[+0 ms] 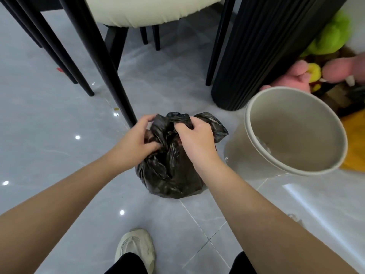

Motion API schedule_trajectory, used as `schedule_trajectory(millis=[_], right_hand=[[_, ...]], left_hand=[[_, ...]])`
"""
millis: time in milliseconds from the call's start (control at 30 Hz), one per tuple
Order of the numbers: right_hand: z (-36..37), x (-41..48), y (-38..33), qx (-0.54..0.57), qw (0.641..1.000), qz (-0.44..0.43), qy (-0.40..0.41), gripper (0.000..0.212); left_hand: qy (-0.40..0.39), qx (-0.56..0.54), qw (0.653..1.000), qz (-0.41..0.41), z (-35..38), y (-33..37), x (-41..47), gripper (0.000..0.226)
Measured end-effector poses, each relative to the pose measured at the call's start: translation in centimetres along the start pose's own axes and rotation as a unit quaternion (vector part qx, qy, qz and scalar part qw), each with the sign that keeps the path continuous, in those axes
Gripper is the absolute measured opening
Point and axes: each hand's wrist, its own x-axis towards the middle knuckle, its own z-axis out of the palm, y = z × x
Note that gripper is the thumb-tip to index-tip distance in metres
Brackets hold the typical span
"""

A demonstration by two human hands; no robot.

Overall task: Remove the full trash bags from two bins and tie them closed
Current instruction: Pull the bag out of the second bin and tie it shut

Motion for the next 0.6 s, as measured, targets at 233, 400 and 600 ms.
schedule_trajectory(millis=[233, 400, 600], right_hand=[[-0.8, 0.2, 0.4, -0.054, 0.996, -0.062, -0.044, 0.013], [-2.9, 0.4, 0.3, 0.034, 0.993, -0.025, -0.110, 0.021], [-3.1, 0.3, -0.4, 0.131, 0.980, 0.035, -0.149, 0.032]], left_hand=[[-0.064, 0.049, 0.997, 0.013, 2.6, 0.4, 1.9, 0.020], [-0.078, 0.000, 0.997, 0.014, 2.3, 0.3, 1.1, 0.018], [-0.022, 0.196, 0.978, 0.063, 4.1, 1.1, 0.7, 0.037]])
